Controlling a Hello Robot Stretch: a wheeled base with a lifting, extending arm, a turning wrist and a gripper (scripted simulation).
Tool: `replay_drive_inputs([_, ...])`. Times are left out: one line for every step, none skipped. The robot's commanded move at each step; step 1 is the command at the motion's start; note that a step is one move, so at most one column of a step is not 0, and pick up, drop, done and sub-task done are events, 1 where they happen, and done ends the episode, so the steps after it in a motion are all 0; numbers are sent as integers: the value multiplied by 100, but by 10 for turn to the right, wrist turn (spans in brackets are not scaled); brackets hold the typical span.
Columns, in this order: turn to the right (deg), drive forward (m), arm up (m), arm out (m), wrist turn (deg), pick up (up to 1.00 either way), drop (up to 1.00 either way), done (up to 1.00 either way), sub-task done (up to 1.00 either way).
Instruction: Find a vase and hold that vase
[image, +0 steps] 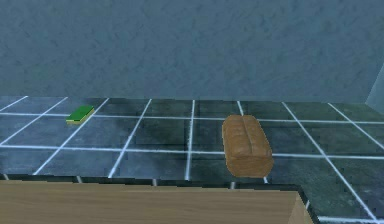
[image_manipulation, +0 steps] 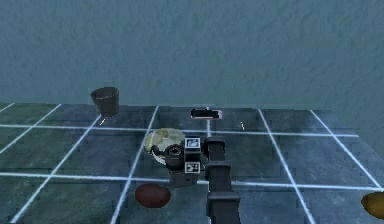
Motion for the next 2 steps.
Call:
replay_drive_inputs([0, 0, 10, 0, 0, 0, 0, 0, 0])
replay_drive_inputs([0, 0, 0, 0, 0, 0, 0, 100, 0])
